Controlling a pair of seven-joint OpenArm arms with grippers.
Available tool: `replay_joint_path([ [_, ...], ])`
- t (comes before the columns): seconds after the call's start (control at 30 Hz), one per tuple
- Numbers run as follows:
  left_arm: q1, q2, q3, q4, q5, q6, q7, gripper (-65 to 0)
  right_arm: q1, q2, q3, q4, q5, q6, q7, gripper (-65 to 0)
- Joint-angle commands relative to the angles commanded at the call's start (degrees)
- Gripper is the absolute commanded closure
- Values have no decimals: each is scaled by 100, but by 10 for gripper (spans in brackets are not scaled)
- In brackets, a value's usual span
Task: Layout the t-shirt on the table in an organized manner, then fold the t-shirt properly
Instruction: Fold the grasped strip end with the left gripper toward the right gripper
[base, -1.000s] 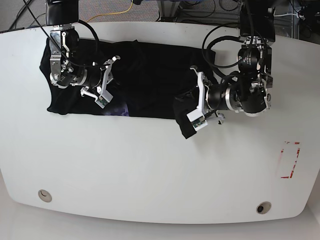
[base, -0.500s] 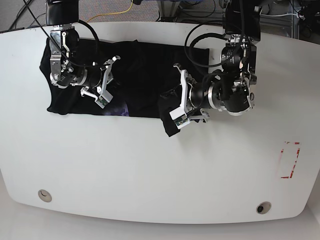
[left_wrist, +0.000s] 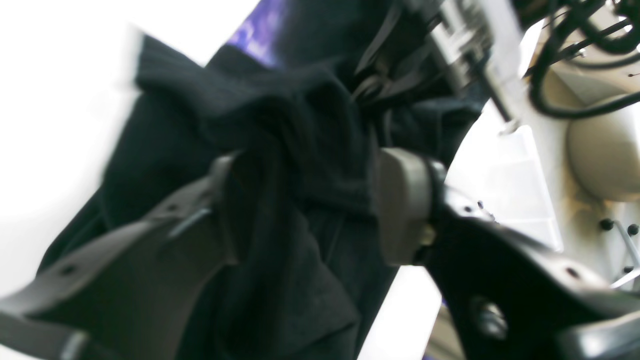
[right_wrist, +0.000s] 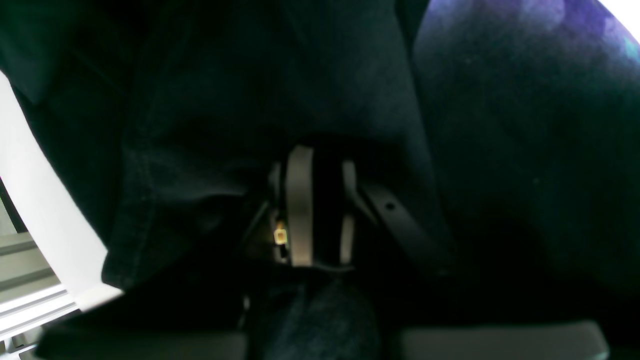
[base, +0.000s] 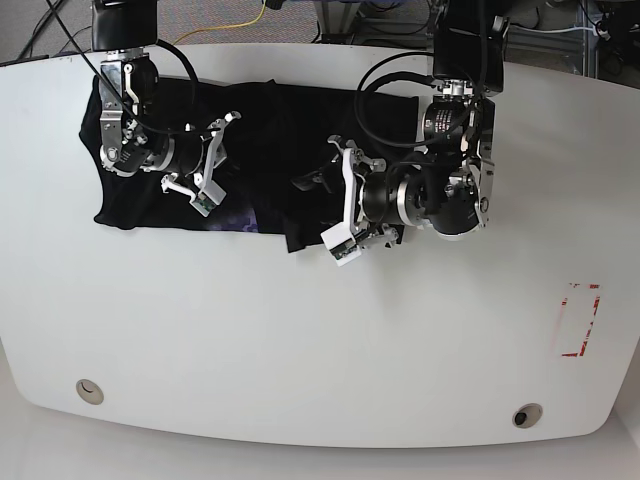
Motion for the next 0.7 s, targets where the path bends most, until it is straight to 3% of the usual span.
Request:
replay_joint_path([
  [0.17, -114, 113, 404, 35, 0, 0, 0, -367, 53, -9, -18, 0, 0, 0, 0, -75],
  [0.33, -290, 113, 378, 53, 44, 0, 0, -367, 70, -62, -18, 0, -9, 0, 0, -75],
  [0.47, -387, -237, 26, 141, 220, 0, 0, -365, 70, -53, -18, 0, -9, 0, 0, -75],
  [0.6, -396, -651, -510, 343, 738, 0, 0, -365, 70, -70, -18, 0, -9, 0, 0, -75],
  [0.7, -360, -844, -756, 404, 1064, 0, -224, -328, 70, -70, -18, 0, -9, 0, 0, -75],
])
